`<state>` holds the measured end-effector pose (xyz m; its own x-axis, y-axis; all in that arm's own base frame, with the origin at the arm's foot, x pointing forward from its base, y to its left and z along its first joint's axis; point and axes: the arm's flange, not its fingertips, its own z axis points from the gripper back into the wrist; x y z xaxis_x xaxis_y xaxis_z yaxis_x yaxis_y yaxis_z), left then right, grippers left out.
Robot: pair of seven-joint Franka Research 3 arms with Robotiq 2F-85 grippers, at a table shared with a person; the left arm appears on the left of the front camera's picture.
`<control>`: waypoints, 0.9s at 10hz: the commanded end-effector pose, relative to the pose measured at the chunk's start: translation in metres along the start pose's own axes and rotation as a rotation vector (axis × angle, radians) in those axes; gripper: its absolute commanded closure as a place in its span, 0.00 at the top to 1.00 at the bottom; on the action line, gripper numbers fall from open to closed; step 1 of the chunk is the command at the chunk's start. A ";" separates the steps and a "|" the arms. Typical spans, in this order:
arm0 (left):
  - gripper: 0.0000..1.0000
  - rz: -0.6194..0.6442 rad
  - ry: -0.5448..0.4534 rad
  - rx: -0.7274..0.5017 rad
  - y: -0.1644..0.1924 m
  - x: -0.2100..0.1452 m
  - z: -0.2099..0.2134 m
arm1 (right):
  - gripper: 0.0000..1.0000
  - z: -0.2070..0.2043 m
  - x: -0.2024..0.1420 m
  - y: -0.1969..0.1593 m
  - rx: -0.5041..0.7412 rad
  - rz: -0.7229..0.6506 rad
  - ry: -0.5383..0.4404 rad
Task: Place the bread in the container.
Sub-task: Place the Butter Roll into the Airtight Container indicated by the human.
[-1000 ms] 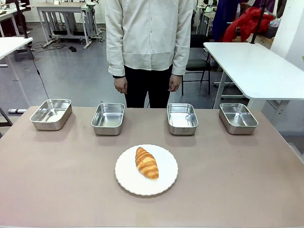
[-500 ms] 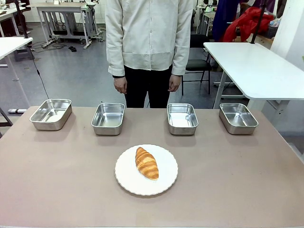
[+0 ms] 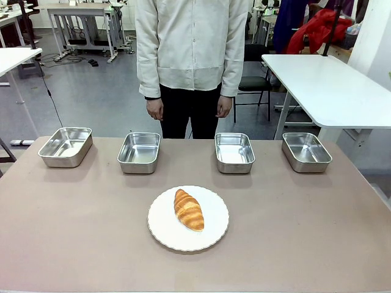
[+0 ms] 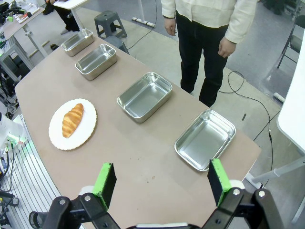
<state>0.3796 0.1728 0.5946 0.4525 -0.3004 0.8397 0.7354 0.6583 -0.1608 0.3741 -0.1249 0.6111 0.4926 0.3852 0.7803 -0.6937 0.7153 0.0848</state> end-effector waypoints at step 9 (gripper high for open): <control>1.00 -0.015 -0.018 -0.008 0.001 0.002 -0.001 | 1.00 0.000 0.001 -0.002 0.010 0.018 -0.021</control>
<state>0.3796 0.1728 0.5946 0.4525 -0.3004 0.8397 0.7354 0.6583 -0.1608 0.3741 -0.1249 0.6111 0.4926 0.3853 0.7803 -0.6937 0.7152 0.0848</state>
